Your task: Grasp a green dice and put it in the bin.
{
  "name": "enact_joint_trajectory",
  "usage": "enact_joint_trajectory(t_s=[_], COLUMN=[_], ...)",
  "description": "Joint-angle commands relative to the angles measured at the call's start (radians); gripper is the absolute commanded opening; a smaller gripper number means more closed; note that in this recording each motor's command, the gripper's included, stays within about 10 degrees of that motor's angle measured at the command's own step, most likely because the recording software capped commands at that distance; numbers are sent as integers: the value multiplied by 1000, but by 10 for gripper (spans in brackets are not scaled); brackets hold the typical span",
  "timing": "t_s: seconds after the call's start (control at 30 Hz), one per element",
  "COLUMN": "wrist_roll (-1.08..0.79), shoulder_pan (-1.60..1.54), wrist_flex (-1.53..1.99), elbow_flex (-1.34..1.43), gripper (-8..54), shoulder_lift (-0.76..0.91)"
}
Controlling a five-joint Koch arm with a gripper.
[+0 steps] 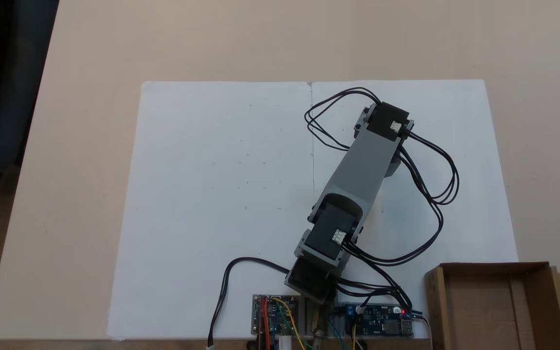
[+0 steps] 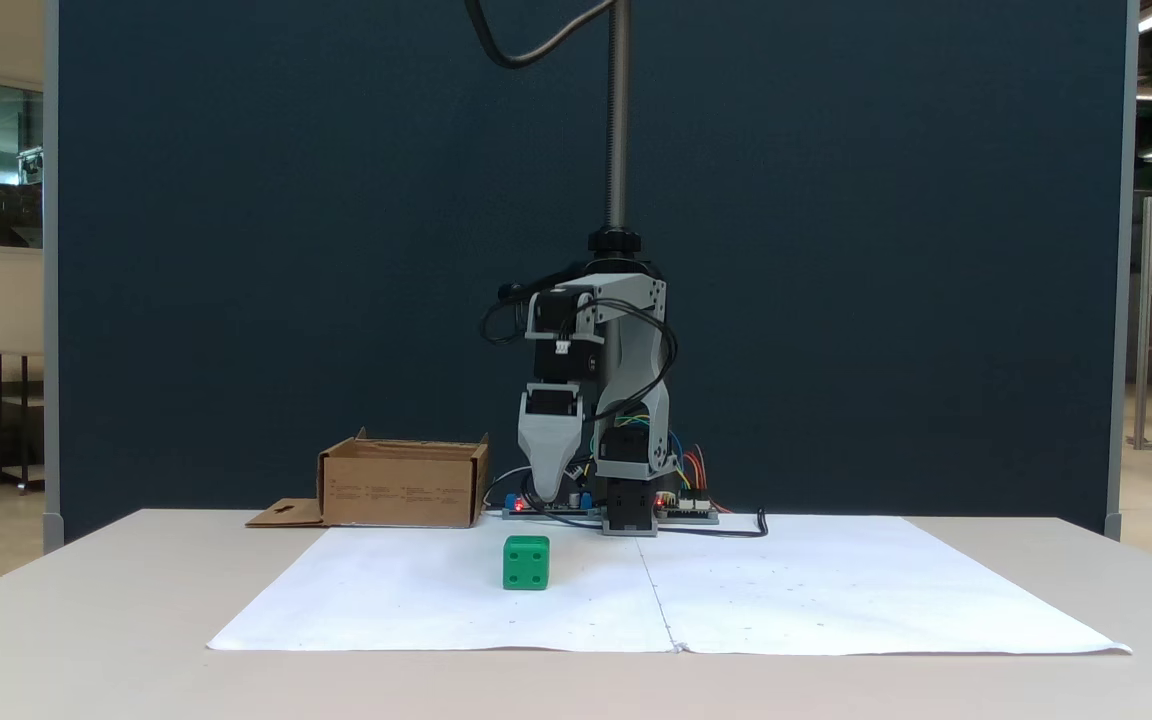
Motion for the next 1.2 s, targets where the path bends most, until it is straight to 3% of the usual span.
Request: enact_joint_trajectory(t_s=[0.0, 1.17], wrist_roll=[-101, -98], shoulder_pan=[2, 0], wrist_flex=[-44, -273], elbow_flex=[-49, -51], gripper=[447, 431], shoulder_lift=[11, -207])
